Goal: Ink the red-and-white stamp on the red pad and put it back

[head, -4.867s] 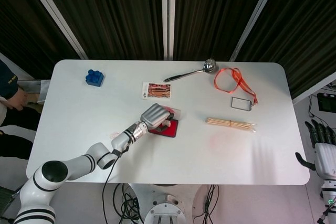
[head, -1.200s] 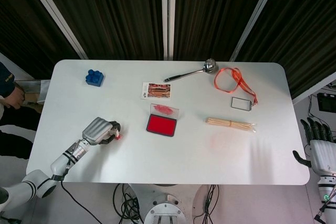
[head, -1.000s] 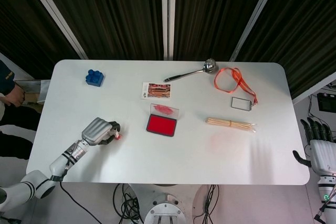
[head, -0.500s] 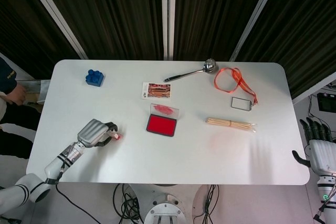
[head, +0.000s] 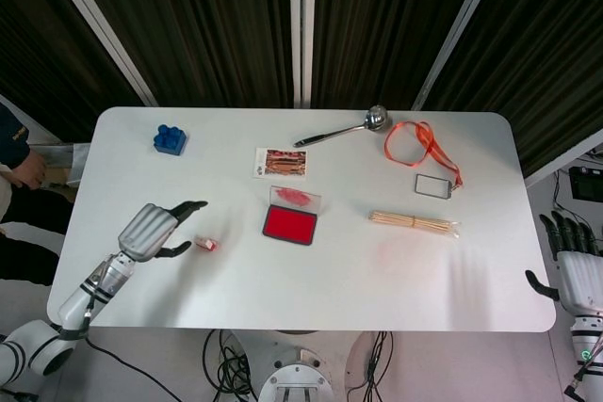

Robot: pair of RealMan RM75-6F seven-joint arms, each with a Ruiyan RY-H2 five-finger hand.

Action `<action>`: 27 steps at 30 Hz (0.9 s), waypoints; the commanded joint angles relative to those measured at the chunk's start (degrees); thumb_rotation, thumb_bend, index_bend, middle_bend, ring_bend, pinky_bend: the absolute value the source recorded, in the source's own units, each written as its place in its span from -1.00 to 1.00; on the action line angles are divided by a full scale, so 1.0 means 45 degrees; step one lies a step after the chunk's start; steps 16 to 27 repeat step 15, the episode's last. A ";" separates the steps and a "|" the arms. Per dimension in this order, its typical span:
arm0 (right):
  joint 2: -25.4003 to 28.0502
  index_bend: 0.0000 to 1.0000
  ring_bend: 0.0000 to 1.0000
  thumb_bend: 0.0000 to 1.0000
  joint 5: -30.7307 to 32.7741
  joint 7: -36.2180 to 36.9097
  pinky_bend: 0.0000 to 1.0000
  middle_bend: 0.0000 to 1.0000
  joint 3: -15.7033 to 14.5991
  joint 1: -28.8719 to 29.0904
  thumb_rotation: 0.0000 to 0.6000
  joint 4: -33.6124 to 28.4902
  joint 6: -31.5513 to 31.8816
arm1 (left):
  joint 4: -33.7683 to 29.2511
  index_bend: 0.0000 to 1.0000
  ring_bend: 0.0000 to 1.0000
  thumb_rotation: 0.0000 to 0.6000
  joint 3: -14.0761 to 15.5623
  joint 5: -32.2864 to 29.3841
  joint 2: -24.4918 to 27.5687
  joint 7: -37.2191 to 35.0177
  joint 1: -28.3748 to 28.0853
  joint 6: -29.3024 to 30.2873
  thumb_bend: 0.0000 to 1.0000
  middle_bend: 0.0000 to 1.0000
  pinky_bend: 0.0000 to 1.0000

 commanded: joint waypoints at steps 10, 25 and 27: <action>-0.0256 -1.00 -1.00 -0.69 0.0038 0.0162 -1.00 -1.00 -0.0002 -0.0005 1.00 0.0268 -0.0041 | -0.2036 -0.88 -0.83 -1.00 -0.0271 -0.2569 0.2342 0.2455 0.3697 0.2784 -0.68 -0.90 -0.62; -0.0255 -1.00 -1.00 -0.69 0.0018 0.0054 -1.00 -1.00 0.0016 0.0023 1.00 0.0228 -0.0034 | -0.1914 -0.87 -0.83 -1.00 -0.0073 -0.2266 0.2437 0.2148 0.4255 0.3118 -0.68 -0.90 -0.62; -0.0255 -1.00 -1.00 -0.69 0.0018 0.0054 -1.00 -1.00 0.0016 0.0023 1.00 0.0228 -0.0034 | -0.1914 -0.87 -0.83 -1.00 -0.0073 -0.2266 0.2437 0.2148 0.4255 0.3118 -0.68 -0.90 -0.62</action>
